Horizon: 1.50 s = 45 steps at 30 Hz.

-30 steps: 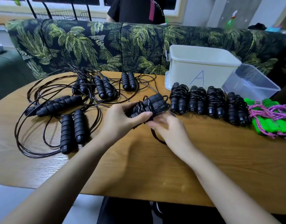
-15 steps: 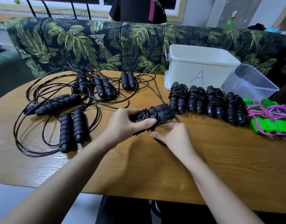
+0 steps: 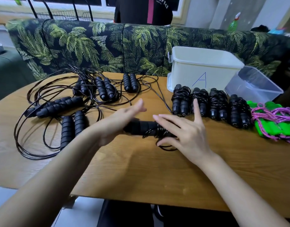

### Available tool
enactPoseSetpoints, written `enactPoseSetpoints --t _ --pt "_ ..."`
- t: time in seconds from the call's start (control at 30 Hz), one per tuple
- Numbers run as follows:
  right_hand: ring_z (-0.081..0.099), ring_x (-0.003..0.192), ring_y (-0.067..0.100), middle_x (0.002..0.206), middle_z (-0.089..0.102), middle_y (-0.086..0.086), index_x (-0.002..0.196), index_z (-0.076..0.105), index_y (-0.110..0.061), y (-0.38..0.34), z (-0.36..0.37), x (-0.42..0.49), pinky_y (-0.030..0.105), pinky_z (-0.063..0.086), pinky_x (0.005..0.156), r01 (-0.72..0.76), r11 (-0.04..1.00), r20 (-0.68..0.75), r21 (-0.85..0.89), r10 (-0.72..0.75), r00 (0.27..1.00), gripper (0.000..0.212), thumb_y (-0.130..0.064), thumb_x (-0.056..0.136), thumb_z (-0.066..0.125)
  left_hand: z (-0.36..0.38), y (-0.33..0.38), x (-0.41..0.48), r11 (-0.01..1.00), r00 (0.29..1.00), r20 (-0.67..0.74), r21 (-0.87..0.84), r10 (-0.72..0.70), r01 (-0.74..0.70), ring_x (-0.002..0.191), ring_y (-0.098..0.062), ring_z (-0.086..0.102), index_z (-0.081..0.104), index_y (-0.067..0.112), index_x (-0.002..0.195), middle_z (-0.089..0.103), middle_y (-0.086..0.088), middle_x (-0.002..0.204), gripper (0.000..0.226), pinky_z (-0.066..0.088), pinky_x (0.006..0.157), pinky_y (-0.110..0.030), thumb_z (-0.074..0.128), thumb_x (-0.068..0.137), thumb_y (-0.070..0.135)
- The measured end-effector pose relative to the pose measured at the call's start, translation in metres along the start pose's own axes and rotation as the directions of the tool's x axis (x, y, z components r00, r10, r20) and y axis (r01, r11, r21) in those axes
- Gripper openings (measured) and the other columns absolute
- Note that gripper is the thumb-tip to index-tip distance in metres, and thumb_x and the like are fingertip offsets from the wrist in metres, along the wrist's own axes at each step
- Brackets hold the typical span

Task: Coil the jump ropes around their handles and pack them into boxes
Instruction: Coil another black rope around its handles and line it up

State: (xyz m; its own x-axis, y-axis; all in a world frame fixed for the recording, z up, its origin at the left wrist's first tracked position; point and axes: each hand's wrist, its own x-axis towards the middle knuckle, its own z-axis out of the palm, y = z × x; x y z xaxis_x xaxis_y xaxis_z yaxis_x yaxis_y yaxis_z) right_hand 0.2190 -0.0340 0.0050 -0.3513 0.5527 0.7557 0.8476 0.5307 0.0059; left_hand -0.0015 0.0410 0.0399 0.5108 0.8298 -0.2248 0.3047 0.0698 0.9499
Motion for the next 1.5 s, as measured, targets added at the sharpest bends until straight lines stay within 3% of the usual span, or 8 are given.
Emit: enactPoseSetpoints --t 0.17,0.3,0.4,0.6,0.77,0.83,1.07,1.5 --pt "0.064 0.098 0.006 0.11 0.073 -0.004 0.136 0.057 -0.023 -0.005 -0.007 0.008 0.061 0.023 0.117 -0.29 0.954 -0.054 0.081 0.294 0.954 0.067 -0.059 0.081 0.064 0.022 -0.004 -0.012 0.961 0.996 0.004 -0.263 0.086 -0.082 0.107 -0.009 0.067 0.061 0.023 0.127 0.073 0.004 0.115 0.069 0.04 0.105 -0.037 0.044 0.084 0.076" --pt "0.062 0.116 0.016 0.111 0.073 -0.012 0.126 0.063 -0.038 -0.016 -0.007 0.019 0.048 0.047 0.105 -0.658 0.672 0.036 0.339 0.69 0.723 0.057 -0.066 0.077 0.063 0.056 -0.015 0.0 0.932 0.936 -0.166 -0.143 0.309 -0.333 0.114 -0.009 0.063 0.052 0.024 0.134 0.069 0.009 0.121 0.079 0.048 0.099 -0.024 0.085 0.063 0.038" --pt "0.064 0.1 -0.006 0.104 0.069 -0.025 0.122 0.065 -0.031 -0.015 -0.003 0.021 0.037 0.053 0.094 -0.711 0.509 0.111 0.486 0.77 0.628 0.046 -0.051 0.081 0.072 0.062 -0.015 0.009 0.899 0.882 -0.244 -0.072 0.403 -0.431 0.109 -0.011 0.066 0.052 0.016 0.135 0.071 0.003 0.116 0.081 0.049 0.099 -0.028 0.092 0.064 0.023" --pt "0.058 0.119 0.0 0.127 0.065 -0.016 0.135 0.061 -0.027 0.004 0.009 0.017 0.038 0.045 0.107 -0.74 0.382 0.147 0.553 0.83 0.539 0.063 -0.064 0.084 0.059 0.051 -0.005 0.03 0.897 0.89 -0.208 -0.097 0.406 -0.432 0.084 -0.003 0.067 0.061 0.017 0.122 0.075 0.008 0.084 0.053 0.053 0.077 -0.02 0.076 0.071 0.024" --pt "0.052 0.07 0.017 0.076 0.053 -0.012 0.148 0.041 -0.036 0.011 0.016 0.013 0.041 0.05 0.07 -0.661 0.737 -0.053 0.143 0.672 0.738 0.047 -0.046 0.102 0.036 0.048 0.0 0.05 0.919 0.913 -0.176 -0.076 0.369 -0.386 0.083 -0.01 0.066 0.069 0.024 0.111 0.076 -0.01 0.096 0.042 0.056 0.083 -0.03 0.078 0.07 0.027" --pt "0.06 0.072 0.028 0.092 0.062 0.003 0.151 0.034 -0.032 0.013 0.02 0.009 0.04 0.051 0.063 -0.59 0.806 -0.052 0.044 0.591 0.805 0.051 -0.039 0.101 0.031 0.046 0.002 0.056 0.929 0.927 -0.133 -0.072 0.352 -0.363 0.087 -0.015 0.067 0.071 0.024 0.108 0.076 -0.014 0.099 0.04 0.056 0.092 -0.041 0.082 0.069 0.029" --pt "0.058 0.116 0.035 0.145 0.043 0.014 0.157 0.014 -0.023 0.01 0.028 0.006 0.042 0.053 0.089 -0.553 0.799 0.148 -0.236 0.592 0.793 0.105 -0.071 0.073 0.054 0.037 0.007 0.071 0.956 0.958 -0.05 -0.069 0.282 -0.285 0.091 -0.022 0.065 0.076 0.023 0.106 0.072 -0.021 0.106 0.047 0.047 0.1 -0.056 0.088 0.063 0.038" --pt "0.054 0.123 0.037 0.153 0.035 0.019 0.157 0.013 -0.029 0.005 0.03 0.002 0.056 0.046 0.104 -0.577 0.779 0.155 -0.246 0.619 0.77 0.101 -0.058 0.073 0.064 0.047 -0.008 0.063 0.931 0.946 -0.14 -0.185 0.293 -0.316 0.08 -0.01 0.072 0.071 0.02 0.108 0.078 -0.002 0.089 0.036 0.054 0.075 -0.019 0.074 0.073 0.025"
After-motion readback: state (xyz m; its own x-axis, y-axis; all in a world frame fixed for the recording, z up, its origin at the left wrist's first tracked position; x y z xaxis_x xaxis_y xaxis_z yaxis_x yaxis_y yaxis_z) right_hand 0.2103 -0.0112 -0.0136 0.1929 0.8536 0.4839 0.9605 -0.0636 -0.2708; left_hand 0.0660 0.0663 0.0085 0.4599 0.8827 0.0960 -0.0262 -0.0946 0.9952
